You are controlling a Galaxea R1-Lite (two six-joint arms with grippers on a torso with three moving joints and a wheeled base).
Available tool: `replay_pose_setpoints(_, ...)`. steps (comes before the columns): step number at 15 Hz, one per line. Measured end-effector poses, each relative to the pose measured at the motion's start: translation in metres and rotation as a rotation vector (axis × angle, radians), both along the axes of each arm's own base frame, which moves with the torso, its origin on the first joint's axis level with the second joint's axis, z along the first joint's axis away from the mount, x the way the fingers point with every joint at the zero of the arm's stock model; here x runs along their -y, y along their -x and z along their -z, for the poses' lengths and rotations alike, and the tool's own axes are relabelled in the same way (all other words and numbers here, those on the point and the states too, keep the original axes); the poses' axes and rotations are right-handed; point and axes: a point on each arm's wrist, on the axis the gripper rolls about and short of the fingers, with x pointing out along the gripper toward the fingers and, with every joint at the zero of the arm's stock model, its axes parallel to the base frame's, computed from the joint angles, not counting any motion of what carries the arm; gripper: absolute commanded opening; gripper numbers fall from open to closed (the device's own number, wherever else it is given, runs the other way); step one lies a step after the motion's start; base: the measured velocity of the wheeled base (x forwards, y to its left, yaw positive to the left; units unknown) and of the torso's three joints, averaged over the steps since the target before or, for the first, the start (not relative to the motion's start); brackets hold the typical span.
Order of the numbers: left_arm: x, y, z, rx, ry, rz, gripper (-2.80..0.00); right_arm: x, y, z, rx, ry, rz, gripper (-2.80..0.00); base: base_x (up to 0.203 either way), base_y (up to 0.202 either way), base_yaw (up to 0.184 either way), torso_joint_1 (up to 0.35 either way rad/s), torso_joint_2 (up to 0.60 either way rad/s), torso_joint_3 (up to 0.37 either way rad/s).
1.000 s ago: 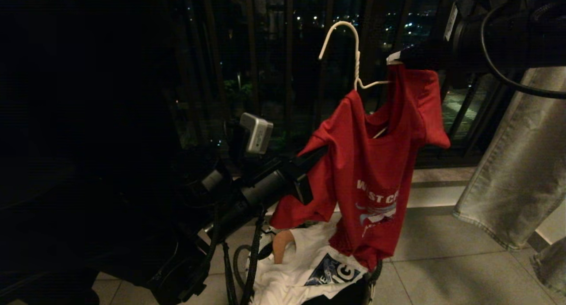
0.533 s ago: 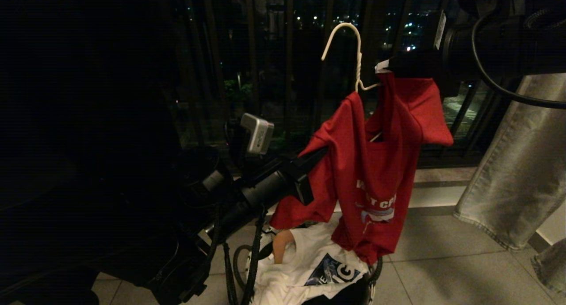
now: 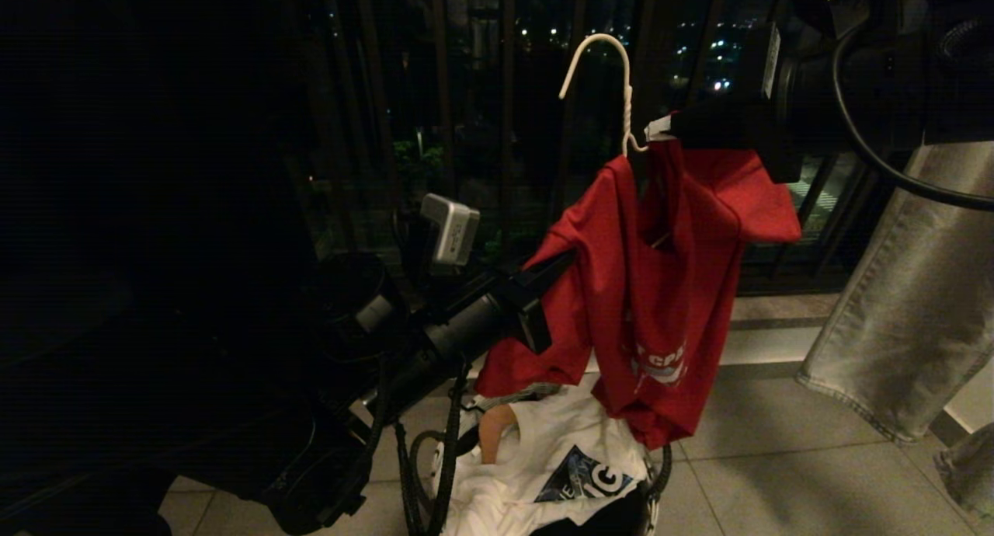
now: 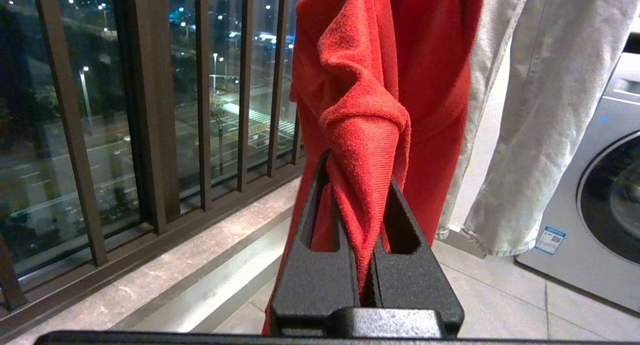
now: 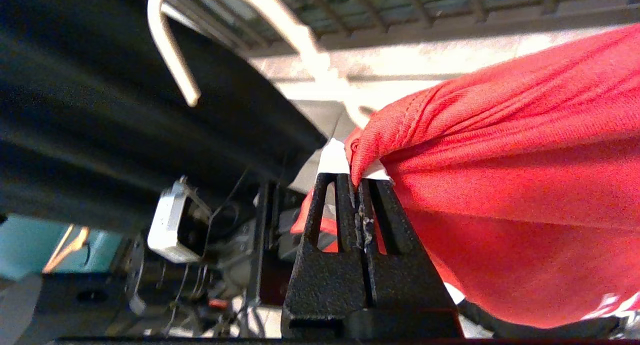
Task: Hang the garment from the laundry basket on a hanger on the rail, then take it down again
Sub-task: Hang the clothes on the clothes rack
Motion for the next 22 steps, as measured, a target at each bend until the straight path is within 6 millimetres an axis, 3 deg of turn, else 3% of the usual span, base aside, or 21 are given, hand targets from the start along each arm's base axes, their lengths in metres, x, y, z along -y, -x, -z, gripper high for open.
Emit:
replay_pose_setpoints(14,0.001,0.000,0.001,-0.002,0.000,0.002,-2.80,-0.020,0.016,0.009,-0.024,0.021,-0.083,-2.80,0.000,0.000,0.000,0.000,0.00,0.000)
replay_pose_setpoints(15,0.001,0.000,0.001,-0.002,0.000,0.002,-2.80,-0.020,0.016,0.009,-0.022,0.023,-0.084,0.00,0.000,0.000,0.000,0.000,0.00,0.000)
replay_pose_setpoints(22,0.000,0.002,-0.002,0.001,0.005,0.003,-2.80,-0.020,0.014,0.010,-0.022,0.028,-0.086,0.00,0.000,0.000,0.000,0.000,0.00,0.000)
